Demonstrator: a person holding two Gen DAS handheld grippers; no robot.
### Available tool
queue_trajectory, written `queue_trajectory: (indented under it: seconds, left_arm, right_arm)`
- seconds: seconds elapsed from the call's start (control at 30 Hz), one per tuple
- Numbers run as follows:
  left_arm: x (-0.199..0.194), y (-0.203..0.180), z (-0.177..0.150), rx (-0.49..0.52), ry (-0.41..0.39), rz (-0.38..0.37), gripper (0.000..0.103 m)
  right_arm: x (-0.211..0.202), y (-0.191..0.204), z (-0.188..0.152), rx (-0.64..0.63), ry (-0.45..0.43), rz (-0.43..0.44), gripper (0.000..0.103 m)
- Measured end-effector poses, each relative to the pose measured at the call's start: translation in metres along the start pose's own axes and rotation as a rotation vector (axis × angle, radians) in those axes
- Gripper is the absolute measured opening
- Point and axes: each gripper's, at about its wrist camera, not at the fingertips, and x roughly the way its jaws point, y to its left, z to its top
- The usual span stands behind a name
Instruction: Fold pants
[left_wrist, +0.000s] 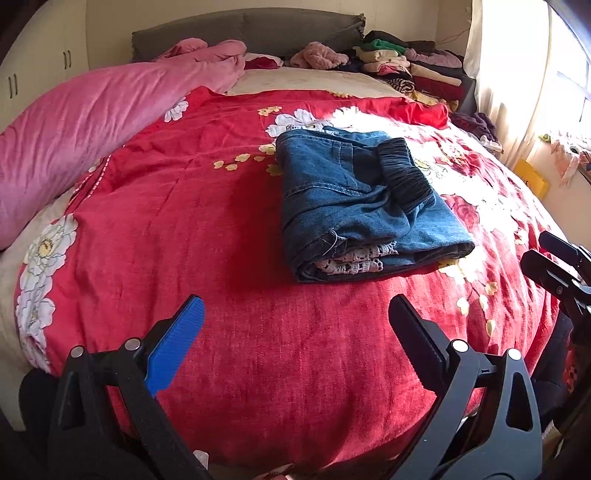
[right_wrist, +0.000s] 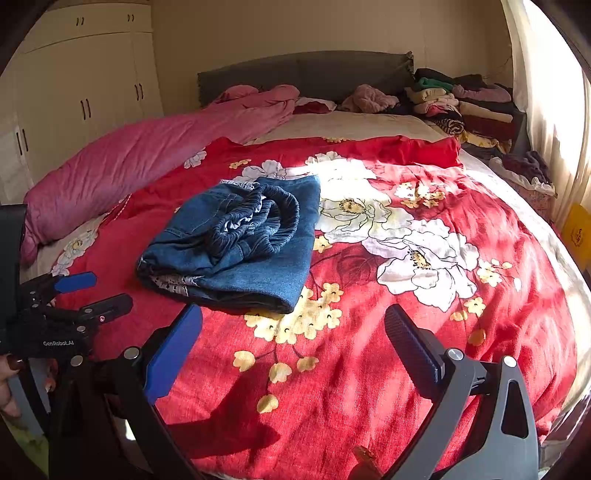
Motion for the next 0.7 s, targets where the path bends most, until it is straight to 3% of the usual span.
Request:
queue_trajectory:
  seconds: [0.7]
  left_arm:
    - [-0.0004,0.0011,0.0003,0.001,0.002,0.01,0.094]
  right_arm:
    - [-0.0016,-0.0007,-0.0005,0.0,-0.002,-0.008,0.099]
